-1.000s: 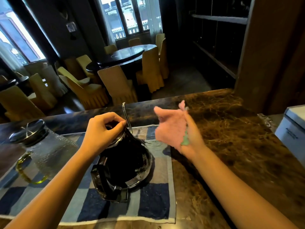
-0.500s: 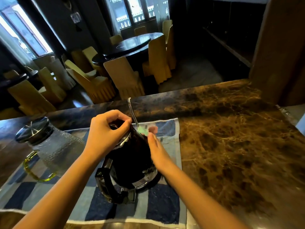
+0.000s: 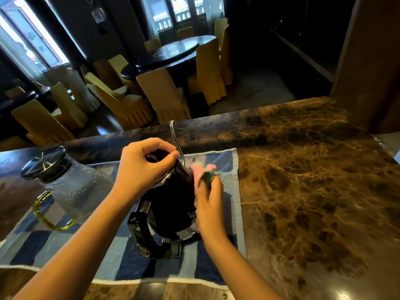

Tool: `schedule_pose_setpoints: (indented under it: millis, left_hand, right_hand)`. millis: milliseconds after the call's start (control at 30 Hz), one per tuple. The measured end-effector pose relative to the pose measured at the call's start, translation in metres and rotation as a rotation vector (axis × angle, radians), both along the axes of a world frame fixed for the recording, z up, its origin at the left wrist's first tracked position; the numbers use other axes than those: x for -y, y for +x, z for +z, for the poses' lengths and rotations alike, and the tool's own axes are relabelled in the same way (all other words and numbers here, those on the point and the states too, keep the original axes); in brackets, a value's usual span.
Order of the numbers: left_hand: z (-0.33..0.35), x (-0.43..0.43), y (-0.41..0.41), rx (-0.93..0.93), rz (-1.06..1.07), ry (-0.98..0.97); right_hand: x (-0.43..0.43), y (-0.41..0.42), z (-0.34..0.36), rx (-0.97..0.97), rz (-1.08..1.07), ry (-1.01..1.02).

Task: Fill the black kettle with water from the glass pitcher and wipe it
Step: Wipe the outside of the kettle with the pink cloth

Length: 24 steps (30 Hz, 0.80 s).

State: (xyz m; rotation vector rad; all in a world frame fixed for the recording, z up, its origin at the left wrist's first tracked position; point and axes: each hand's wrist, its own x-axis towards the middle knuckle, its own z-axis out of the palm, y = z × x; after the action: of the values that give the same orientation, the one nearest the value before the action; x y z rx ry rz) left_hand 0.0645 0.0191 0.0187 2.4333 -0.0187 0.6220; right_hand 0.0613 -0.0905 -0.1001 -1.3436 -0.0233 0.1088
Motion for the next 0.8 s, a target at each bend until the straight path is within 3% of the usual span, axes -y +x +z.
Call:
schedule_pose_setpoints:
  millis: [133, 267, 400, 567, 667, 733, 800]
  left_hand:
    - [0.000, 0.000, -0.001, -0.030, -0.010, 0.037]
    - [0.011, 0.000, -0.003, -0.127, -0.086, 0.086]
    - [0.033, -0.018, -0.010, -0.353, -0.189, 0.261]
    - [0.052, -0.034, -0.008, -0.591, -0.268, 0.362]
    - [0.053, -0.030, -0.001, -0.643, -0.267, 0.379]
    - [0.052, -0.029, 0.000, -0.635, -0.259, 0.387]
    - [0.051, -0.029, -0.003, -0.631, -0.262, 0.365]
  right_hand:
    - [0.009, -0.034, 0.004, 0.062, 0.043, 0.158]
    - [0.017, 0.002, 0.020, 0.059, 0.189, 0.316]
    - [0.021, 0.016, 0.016, -0.020, 0.097, 0.213]
    - [0.020, -0.043, 0.000, 0.183, 0.077, 0.054]
    - [0.016, -0.047, 0.016, 0.195, 0.146, 0.163]
    - [0.013, -0.024, 0.022, 0.164, 0.081, 0.291]
    - [0.009, 0.004, 0.026, 0.115, -0.019, 0.271]
